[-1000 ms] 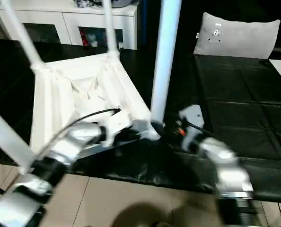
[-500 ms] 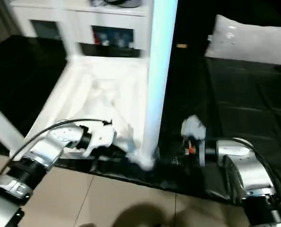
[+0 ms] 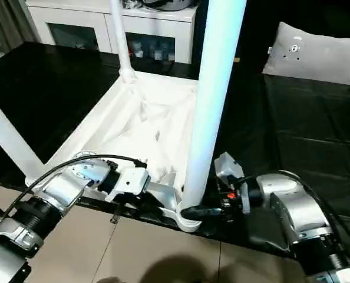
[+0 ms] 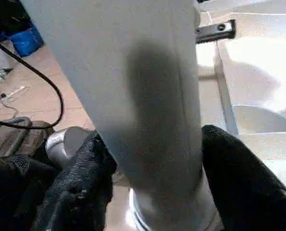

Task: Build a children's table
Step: Rotate leg to tighten

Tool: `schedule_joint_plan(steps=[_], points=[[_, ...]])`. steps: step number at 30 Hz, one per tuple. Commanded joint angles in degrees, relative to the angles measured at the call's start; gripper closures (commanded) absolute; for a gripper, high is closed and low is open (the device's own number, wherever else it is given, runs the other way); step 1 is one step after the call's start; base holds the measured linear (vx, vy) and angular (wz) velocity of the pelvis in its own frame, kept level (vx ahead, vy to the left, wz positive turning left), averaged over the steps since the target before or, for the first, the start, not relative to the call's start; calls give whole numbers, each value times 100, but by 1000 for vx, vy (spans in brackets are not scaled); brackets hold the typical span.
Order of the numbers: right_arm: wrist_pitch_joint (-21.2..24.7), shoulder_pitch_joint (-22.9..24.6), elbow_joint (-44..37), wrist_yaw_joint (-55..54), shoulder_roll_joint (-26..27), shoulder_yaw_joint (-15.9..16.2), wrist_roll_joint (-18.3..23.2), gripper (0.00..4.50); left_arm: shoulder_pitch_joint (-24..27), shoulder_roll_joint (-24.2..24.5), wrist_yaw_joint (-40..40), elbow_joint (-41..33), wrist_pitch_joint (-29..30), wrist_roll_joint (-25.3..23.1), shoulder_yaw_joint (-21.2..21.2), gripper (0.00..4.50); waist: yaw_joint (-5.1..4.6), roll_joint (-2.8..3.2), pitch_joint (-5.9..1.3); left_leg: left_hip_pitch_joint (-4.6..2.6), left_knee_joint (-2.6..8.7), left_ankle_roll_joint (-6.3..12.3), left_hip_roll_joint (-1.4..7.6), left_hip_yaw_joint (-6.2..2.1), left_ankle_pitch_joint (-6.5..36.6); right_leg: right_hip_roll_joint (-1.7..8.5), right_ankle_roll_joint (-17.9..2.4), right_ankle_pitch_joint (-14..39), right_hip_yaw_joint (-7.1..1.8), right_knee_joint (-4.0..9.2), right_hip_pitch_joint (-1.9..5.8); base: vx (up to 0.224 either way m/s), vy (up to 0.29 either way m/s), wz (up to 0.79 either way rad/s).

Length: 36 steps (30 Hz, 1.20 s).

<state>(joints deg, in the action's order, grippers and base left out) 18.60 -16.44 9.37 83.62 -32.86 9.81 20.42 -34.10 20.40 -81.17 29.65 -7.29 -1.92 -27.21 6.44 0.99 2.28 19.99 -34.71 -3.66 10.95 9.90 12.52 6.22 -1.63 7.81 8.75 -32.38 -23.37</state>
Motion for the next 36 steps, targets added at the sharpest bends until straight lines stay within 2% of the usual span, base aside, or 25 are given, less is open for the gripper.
schedule_joint_plan(steps=[1,3,8,9,11,12,13,14,15,16,17,18,19,21,22,24,25,27,29,30,31,32,33,34,36], points=[[74,-51,-62,136,-73,94,86,193,45,48,-119,-112,39,-27,-88,450,-8,-109,-387,25,411,461,275,-48,611,347,-691,2053,-361,330,373,0,0,0],[103,-36,-89,123,-62,113,110,223,44,51,-94,-72,60,-26,-69,450,-8,-84,-387,28,411,457,274,-52,603,339,-726,1972,-357,321,375,0,0,0],[190,80,-242,-162,184,27,244,239,-42,-126,247,95,422,53,135,450,-8,-62,-382,29,413,411,267,-46,681,341,-764,1981,-352,336,384,0,0,0],[192,162,-370,-682,475,-56,191,239,-106,-284,715,217,644,45,309,450,-23,-27,-368,23,421,376,258,-43,764,333,-699,2116,-351,379,364,0,0,0],[195,184,-409,-831,555,-74,170,241,-116,-318,844,238,703,39,352,450,-50,-50,-353,16,424,293,212,-46,914,322,-546,2484,-311,436,375,0,0,0],[270,186,-478,-1382,811,-168,94,242,-157,-462,1181,280,923,79,486,450,-46,-50,-357,11,422,272,200,-52,935,328,-481,2622,-299,452,382,0,0,0],[441,151,-499,-2294,1183,-327,-95,243,-224,-686,1664,325,1228,130,667,450,-96,-14,-334,-13,421,177,177,-47,989,304,-350,2857,-279,519,336,0,0,0],[456,147,-499,-2371,1213,-340,-114,243,-229,-704,1703,328,1250,134,681,450,-133,-16,-329,14,418,128,157,-56,1042,291,-300,2965,-245,519,356,-56,-4,-5],[517,108,-460,-3159,1535,-481,-321,244,-294,-885,2133,372,1477,111,789,450,-214,-27,-323,45,413,38,129,-79,1146,280,-106,3241,-184,556,378,0,0,0],[502,104,-453,-3399,1640,-522,-393,244,-309,-930,2271,370,1552,77,807,450,-286,-49,-327,38,395,2,109,-94,1249,289,70,3449,-128,618,371,0,0,0],[545,71,-403,-3914,1839,-610,-569,245,-355,-1045,2534,396,1681,58,870,450,-333,-71,-331,39,378,31,94,-94,1293,281,133,3515,-99,647,366,0,0,0],[581,46,-361,-4236,1973,-665,-671,247,-387,-1123,2715,424,1757,52,920,450,-409,-27,-336,43,367,69,84,-102,1318,286,169,3518,-67,680,366,0,0,0],[660,3,-290,-4770,2206,-763,-823,247,-439,-1254,3011,480,1861,45,1006,450,-502,9,-331,91,369,112,85,-116,1348,270,197,3454,-40,696,389,0,0,0],[732,-82,-178,-5492,2604,-997,-833,247,-539,-1464,3493,633,1903,-21,1112,450,-552,75,-352,70,373,114,96,-131,1379,268,168,3320,-20,717,383,0,0,0],[656,-132,-109,-5782,2747,-1063,-882,247,-605,-1588,3744,740,1884,-40,1164,450,-610,82,-375,58,380,141,111,-143,1359,281,63,3057,-14,721,391,0,0,0],[427,-165,-62,-6049,2913,-1053,-1024,247,-677,-1752,4024,888,1766,-126,1196,450,-614,54,-380,79,392,270,111,-139,1199,278,-134,2643,-76,650,393,0,0,0],[343,-173,-49,-6067,2996,-1061,-990,247,-697,-1799,4117,951,1700,-177,1187,450,-603,69,-383,68,401,293,123,-137,1167,282,-188,2580,-91,636,384,0,0,0],[246,-135,-152,-6153,3136,-990,-1056,181,-680,-1877,4263,958,1671,-257,1166,450,-570,39,-411,104,412,425,168,-146,851,313,-412,2099,-156,530,425,0,0,0],[234,-124,-182,-6199,3151,-959,-1102,178,-672,-1893,4293,941,1688,-263,1161,450,-552,42,-417,98,400,529,174,-129,655,317,-587,1762,-197,467,416,36,-9,3],[83,-90,-237,-6004,3003,-829,-1206,167,-647,-1875,4222,881,1647,-259,1125,450,-536,8,-423,105,392,599,169,-119,569,330,-664,1664,-214,436,430,0,0,0],[45,-79,-251,-5939,2967,-833,-1198,151,-640,-1857,4182,863,1629,-257,1111,450,-516,21,-430,109,390,621,171,-123,510,335,-698,1599,-219,411,443,0,0,0],[-44,-52,-282,-5786,2883,-877,-1148,139,-619,-1803,4060,812,1578,-254,1070,450,-500,-24,-440,122,377,697,168,-110,381,337,-726,1452,-235,383,453,0,0,0],[-97,-41,-285,-5760,2848,-923,-1102,129,-617,-1771,4007,816,1533,-256,1043,450,-461,4,-437,121,373,773,167,-104,288,337,-758,1371,-241,365,453,0,0,0],[-168,-37,-259,-5696,2785,-978,-1062,129,-602,-1715,3925,815,1479,-258,1022,450,-461,-47,-431,126,373,802,171,-97,268,338,-751,1376,-246,367,447,0,0,0],[-305,-35,-195,-5529,2633,-1074,-998,94,-563,-1590,3728,816,1349,-259,984,450,-419,-27,-413,116,373,806,161,-86,306,333,-703,1550,-250,379,434,0,0,0]])
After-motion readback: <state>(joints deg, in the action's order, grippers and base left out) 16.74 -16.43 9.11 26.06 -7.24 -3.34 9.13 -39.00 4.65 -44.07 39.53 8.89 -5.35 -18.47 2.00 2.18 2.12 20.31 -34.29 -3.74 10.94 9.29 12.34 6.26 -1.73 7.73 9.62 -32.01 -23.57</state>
